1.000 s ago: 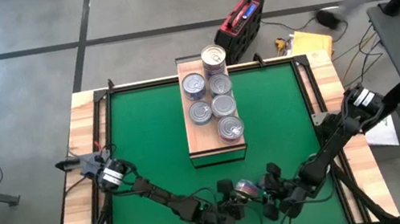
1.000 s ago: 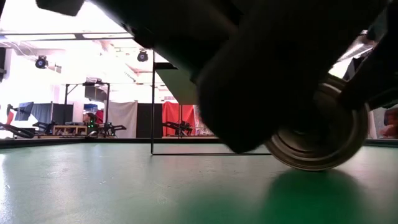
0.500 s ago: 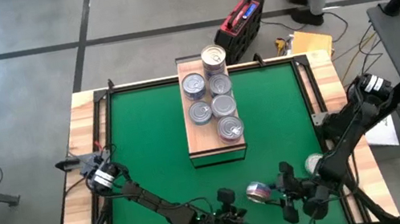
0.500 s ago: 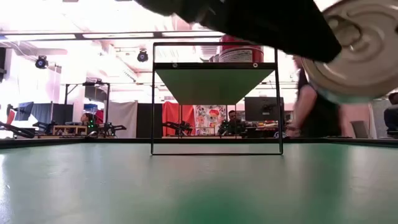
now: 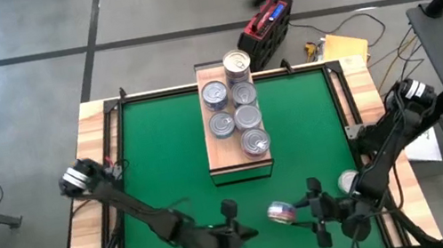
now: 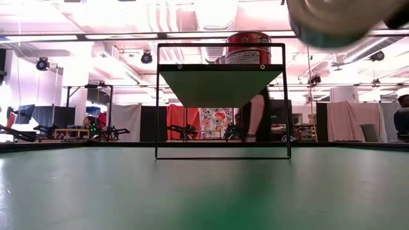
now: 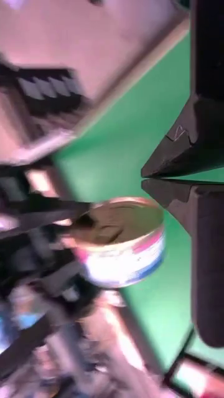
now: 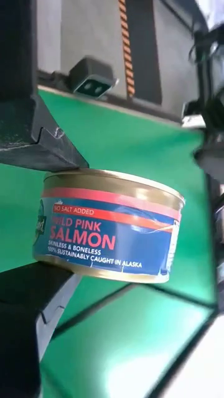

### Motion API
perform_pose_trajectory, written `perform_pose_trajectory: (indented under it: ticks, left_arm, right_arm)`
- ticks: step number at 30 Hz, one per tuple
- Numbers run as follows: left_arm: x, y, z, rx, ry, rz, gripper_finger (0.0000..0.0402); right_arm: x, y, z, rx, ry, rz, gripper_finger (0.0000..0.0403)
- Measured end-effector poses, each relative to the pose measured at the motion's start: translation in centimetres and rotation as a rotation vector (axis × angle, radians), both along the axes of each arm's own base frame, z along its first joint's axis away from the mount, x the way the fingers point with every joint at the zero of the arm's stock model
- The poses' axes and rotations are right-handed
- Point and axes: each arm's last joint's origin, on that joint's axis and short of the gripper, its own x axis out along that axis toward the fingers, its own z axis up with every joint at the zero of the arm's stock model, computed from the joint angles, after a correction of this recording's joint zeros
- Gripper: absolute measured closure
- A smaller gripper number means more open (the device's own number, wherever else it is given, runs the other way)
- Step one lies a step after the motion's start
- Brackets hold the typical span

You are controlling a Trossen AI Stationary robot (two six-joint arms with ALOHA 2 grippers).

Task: Stack canned seafood by type on shelf
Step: Stack the dark blue tuna can on top of the dark blue can on the shelf

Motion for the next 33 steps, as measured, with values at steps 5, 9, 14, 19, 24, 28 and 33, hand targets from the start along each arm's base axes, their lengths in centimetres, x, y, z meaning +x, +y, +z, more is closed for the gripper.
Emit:
perform_pose_trajectory:
  ticks: [5,9,14,19,24,28,33]
  left_arm:
    - [-2.9,2.2,1.5,-0.071,-0.185,-0.041,0.0401]
    - [-4.2,3.5,2.2,-0.05,-0.238,-0.038,0.0401]
    - [-5.0,4.7,3.9,0.101,-0.292,0.096,0.0401]
    - [-5.2,5.8,5.7,0.322,-0.289,0.369,0.0402]
    - [-4.6,6.9,6.6,0.594,-0.206,0.488,0.0402]
    - [-4.0,8.1,6.4,0.814,-0.115,0.471,0.0402]
    - [-3.3,9.7,6.3,1.082,0.006,0.44,0.0402]
  right_arm:
    - [0.8,0.2,1.8,-0.114,-0.106,0.129,0.0213]
    - [1.6,-0.6,3.7,-0.188,-0.207,0.166,0.0213]
    - [2.7,-3.8,6.5,-0.225,-0.289,0.091,0.0213]
    - [2.8,-8.1,9.9,-0.094,-0.372,0.066,0.0213]
    - [2.1,-12.7,12.2,0.108,-0.407,0.087,0.0213]
    - [1.3,-15.9,13.1,0.237,-0.389,0.099,0.0213]
    - [0.9,-18.0,13.2,0.358,-0.378,0.111,0.0213]
